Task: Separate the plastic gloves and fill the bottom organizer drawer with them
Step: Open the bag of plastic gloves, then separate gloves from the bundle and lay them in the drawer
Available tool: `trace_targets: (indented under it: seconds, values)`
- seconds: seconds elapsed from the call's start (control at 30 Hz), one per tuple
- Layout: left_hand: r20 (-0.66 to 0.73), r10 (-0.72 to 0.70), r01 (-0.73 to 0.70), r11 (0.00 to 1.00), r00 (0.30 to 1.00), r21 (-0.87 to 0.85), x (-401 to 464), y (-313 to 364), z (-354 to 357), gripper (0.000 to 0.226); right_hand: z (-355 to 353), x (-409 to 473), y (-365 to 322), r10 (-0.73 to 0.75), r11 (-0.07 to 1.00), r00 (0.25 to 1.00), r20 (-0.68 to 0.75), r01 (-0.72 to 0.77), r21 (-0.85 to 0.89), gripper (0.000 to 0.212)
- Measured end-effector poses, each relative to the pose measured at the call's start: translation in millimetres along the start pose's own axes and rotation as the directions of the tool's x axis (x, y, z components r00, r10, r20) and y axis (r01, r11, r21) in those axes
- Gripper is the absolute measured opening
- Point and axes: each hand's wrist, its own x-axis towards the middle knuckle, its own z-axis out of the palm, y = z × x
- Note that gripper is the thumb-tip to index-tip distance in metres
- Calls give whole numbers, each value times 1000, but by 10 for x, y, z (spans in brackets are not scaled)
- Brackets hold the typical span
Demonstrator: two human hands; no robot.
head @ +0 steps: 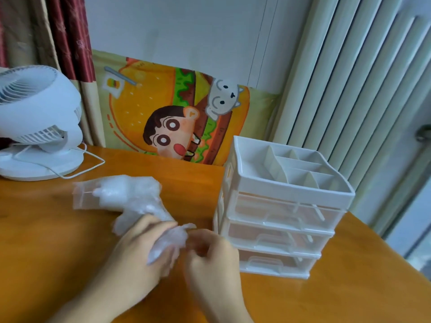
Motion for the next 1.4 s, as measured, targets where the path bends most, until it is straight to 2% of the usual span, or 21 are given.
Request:
trace_targets:
  seconds: [0.07, 0.13, 0.2, 0.27, 0.33, 0.4, 0.43, 0.5, 0.53, 0.63, 0.7, 0.8, 1.0, 1.27, 1.4]
  values:
    - [20, 15, -14, 1000, 1000, -21, -27, 64, -64, 37, -209, -55, -2, -16, 999, 982, -186, 20, 24, 24]
    - [37, 18, -14, 995, 999, -99, -52, 203, -122, 33, -467, -122, 13, 26, 973, 930, -368, 62, 224, 20]
    - [2, 26, -26, 992, 1000, -120, -64, 316, -153, 32, -743, -169, 39, 176, 877, 877, -447, 66, 475, 12]
    - [-29, 21, -22, 998, 999, -61, -73, 395, -165, 29, -1000, -202, 42, 321, 763, 853, -411, 23, 645, 16]
    - [-136, 40, -45, 998, 990, -32, -28, 533, -185, 23, -1195, -202, 21, 396, 665, 865, -308, -39, 746, 29]
    - [-223, 15, -36, 995, 975, -94, 144, 789, -227, 14, -1300, -155, -27, 432, 600, 877, -211, -104, 794, 40]
    - [-243, -17, -23, 987, 970, -161, 267, 955, -237, 21, -1327, -128, -47, 447, 580, 878, -171, -138, 803, 44]
    - [-214, -94, 30, 958, 972, -284, 540, 1282, -235, 41, -1324, -69, -98, 472, 533, 874, -117, -178, 827, 44]
    - [-178, -123, 67, 953, 976, -294, 666, 1425, -218, 48, -1313, -43, -120, 480, 502, 872, -101, -178, 846, 42]
    - [-88, -182, 160, 964, 979, -211, 907, 1692, -115, 44, -1319, -16, -156, 486, 424, 871, -75, -160, 891, 40]
    - [-72, -233, 214, 955, 970, -204, 972, 1684, -55, 39, -1330, -48, -132, 473, 400, 878, -72, -141, 906, 40]
    - [-29, -237, 228, 955, 971, -187, 1018, 1648, -14, 38, -1382, -198, -104, 467, 393, 881, -74, -132, 910, 36]
    - [-68, -268, 249, 945, 961, -211, 1152, 1639, 124, 40, -1527, -662, -66, 509, 330, 860, -35, -158, 931, 30]
    - [-27, -301, 274, 899, 953, -341, 1213, 1704, 228, 36, -1586, -1005, 161, 589, 298, 802, 97, -326, 897, 33]
    - [4, -277, 261, 901, 961, -345, 961, 1551, 218, 19, -1492, -921, 284, 578, 285, 804, 139, -359, 889, 35]
